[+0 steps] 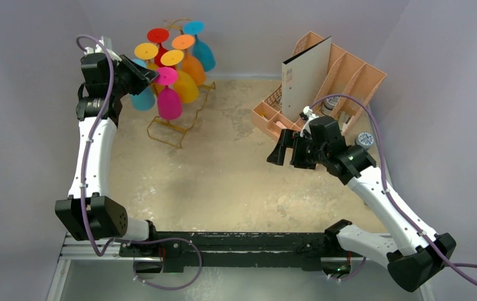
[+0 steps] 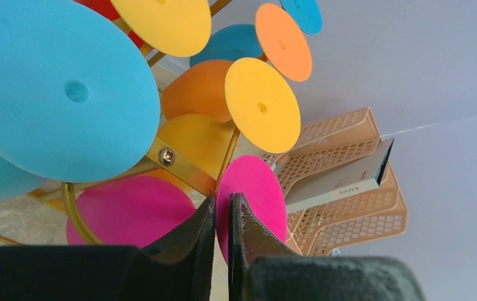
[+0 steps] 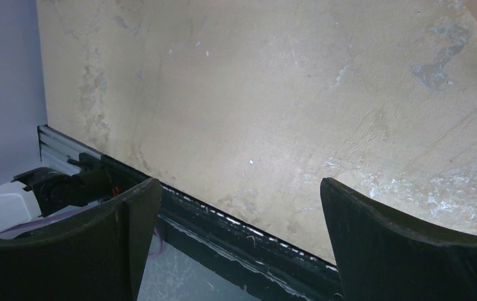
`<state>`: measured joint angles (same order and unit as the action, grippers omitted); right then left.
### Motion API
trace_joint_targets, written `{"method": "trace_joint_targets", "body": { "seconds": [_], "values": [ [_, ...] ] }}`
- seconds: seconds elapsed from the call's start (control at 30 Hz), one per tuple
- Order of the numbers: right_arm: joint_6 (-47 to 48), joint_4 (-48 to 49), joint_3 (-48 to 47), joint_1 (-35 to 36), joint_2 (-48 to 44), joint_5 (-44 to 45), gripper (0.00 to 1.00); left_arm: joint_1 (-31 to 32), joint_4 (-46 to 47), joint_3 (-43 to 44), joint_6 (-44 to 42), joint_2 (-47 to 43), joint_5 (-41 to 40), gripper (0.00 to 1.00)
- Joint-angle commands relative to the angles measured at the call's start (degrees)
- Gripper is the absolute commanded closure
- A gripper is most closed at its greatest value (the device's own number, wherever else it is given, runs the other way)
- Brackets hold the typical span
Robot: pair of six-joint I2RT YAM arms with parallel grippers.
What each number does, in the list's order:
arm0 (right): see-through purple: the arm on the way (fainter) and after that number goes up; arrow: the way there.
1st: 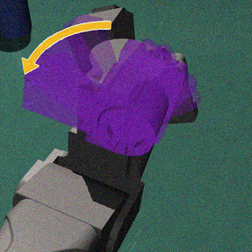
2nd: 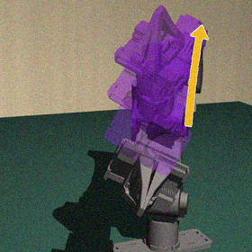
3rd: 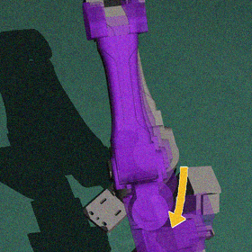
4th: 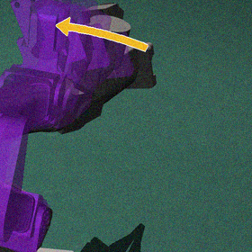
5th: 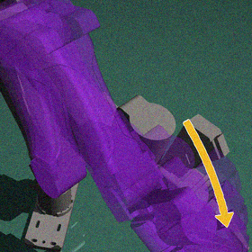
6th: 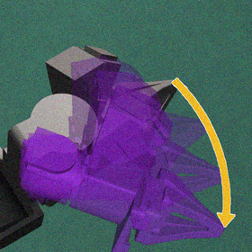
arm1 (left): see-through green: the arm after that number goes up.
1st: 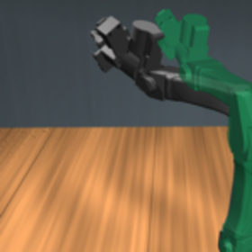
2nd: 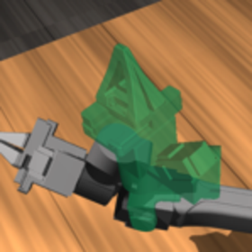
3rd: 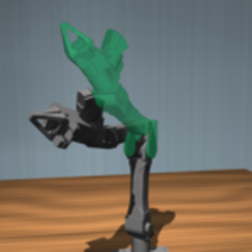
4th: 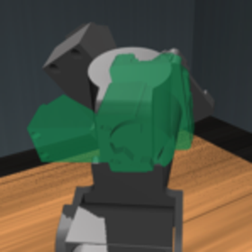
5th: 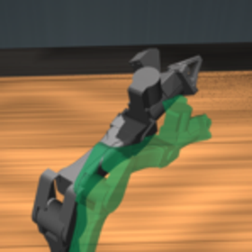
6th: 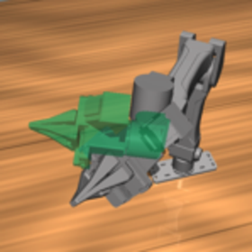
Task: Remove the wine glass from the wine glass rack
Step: Pick up the wine glass from the wine rack.
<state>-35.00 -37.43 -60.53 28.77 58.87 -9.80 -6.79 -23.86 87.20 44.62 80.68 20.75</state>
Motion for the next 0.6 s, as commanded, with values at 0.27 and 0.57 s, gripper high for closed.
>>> {"method": "trace_joint_targets", "body": {
  "seconds": [0.27,0.57],
  "values": [
    [-0.59,-0.72,-2.31,0.05,-0.51,-0.39,0.01,-2.21,8.21,-5.63,7.9,-1.37,8.53,1.0],
    [-0.69,-0.53,-2.23,0.11,-0.42,-0.48,0.01,-2.71,11.83,-7.11,10.72,-1.52,11.78,1.0]
  ]
}}
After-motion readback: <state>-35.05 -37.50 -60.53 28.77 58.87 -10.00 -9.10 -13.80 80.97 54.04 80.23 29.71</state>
